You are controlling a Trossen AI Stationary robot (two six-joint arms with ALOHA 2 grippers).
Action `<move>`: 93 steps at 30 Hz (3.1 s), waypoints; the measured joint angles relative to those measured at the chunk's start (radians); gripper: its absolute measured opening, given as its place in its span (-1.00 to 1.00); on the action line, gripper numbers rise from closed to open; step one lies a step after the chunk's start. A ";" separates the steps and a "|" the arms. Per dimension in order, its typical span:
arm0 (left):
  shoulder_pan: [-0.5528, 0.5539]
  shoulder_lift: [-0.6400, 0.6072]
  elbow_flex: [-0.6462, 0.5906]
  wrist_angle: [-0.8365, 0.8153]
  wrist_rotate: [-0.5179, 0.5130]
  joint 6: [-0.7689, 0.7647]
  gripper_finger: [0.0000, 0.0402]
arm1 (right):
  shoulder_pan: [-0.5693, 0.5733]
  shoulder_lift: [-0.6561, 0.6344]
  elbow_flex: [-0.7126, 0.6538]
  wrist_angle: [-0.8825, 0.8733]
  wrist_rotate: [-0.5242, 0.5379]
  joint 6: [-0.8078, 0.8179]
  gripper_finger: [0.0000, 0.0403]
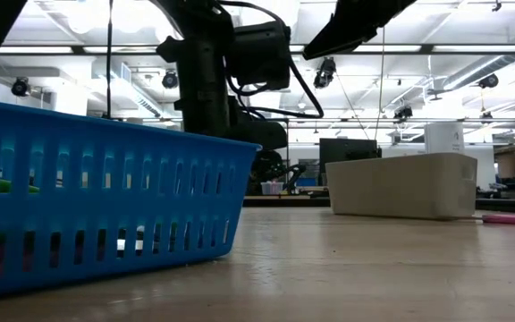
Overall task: Pick & Place Paint Supplies
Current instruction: Put the green scissors into the blue bin
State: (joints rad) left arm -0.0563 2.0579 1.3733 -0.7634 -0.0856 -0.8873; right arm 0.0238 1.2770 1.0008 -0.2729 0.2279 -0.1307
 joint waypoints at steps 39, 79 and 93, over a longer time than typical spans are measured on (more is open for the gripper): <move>-0.202 -0.320 0.002 -0.126 0.084 -0.328 -0.96 | 0.000 0.000 0.000 0.000 0.000 0.000 -0.29; -0.414 -0.146 -0.005 0.169 0.075 -0.607 -0.96 | 0.000 0.000 0.000 0.000 0.000 0.000 -0.29; -0.414 -0.130 -0.005 0.138 0.055 -0.632 -0.96 | 0.000 0.000 0.000 0.000 0.000 0.000 -0.29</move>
State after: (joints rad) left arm -0.4698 1.9274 1.3685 -0.6252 -0.0307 -1.5196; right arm 0.0238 1.2774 1.0006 -0.2729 0.2283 -0.1307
